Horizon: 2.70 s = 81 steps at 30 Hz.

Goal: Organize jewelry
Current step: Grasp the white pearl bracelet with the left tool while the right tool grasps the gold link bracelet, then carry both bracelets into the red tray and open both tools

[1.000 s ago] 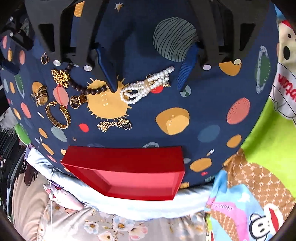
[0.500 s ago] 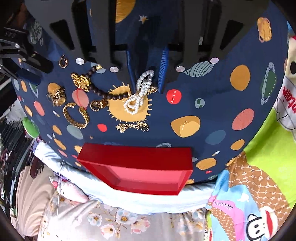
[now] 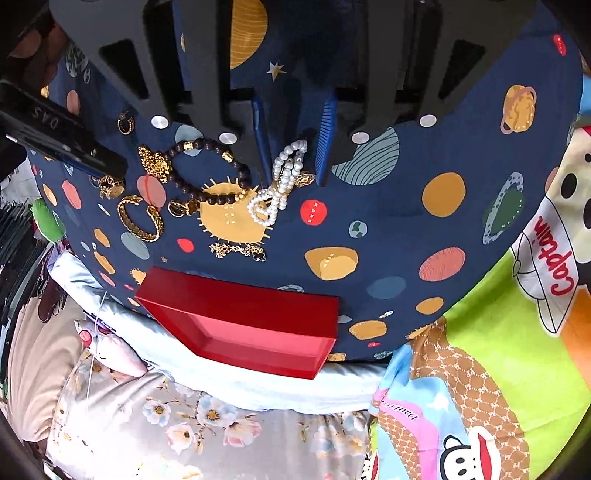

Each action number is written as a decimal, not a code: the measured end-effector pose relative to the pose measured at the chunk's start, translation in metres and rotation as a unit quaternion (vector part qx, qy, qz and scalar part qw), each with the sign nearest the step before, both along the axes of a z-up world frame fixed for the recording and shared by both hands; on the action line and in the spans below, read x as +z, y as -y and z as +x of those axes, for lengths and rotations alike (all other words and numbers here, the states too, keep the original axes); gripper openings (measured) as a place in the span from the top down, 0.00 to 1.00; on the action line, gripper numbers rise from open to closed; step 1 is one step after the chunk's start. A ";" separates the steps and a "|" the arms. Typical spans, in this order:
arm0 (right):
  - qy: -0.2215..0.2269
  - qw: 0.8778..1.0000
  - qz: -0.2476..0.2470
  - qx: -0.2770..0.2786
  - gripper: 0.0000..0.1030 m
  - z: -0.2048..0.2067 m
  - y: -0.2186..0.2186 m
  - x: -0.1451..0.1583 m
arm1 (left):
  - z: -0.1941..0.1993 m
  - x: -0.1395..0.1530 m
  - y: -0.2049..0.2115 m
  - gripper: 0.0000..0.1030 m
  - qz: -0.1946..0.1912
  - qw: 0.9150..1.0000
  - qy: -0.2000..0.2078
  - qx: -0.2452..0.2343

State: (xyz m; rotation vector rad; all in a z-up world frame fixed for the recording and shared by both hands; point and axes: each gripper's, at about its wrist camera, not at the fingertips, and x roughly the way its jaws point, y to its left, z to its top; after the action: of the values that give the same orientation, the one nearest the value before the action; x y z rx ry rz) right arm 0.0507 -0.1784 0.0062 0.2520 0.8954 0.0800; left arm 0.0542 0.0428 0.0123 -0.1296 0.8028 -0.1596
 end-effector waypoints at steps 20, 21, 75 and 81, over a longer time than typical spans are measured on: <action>0.024 0.999 0.030 -0.008 0.88 0.004 0.017 0.012 | -0.001 -0.002 0.002 0.77 0.003 1.000 -0.010 -0.004; 0.028 0.999 0.031 -0.007 0.88 0.002 0.018 0.015 | -0.002 0.001 0.002 0.77 -0.003 1.000 -0.014 -0.009; 0.071 0.997 -0.039 0.013 0.65 0.257 0.033 0.086 | 0.283 0.047 0.018 0.41 0.029 0.999 -0.022 0.009; 0.092 0.995 -0.019 0.015 0.52 0.178 0.041 0.091 | 0.213 0.064 0.013 0.31 0.048 0.999 0.016 0.001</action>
State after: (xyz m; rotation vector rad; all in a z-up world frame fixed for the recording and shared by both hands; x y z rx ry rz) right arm 0.2285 -0.2189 0.0969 0.1927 0.7171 0.1118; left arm 0.2677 0.0296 0.0763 -0.0365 0.7762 -0.1214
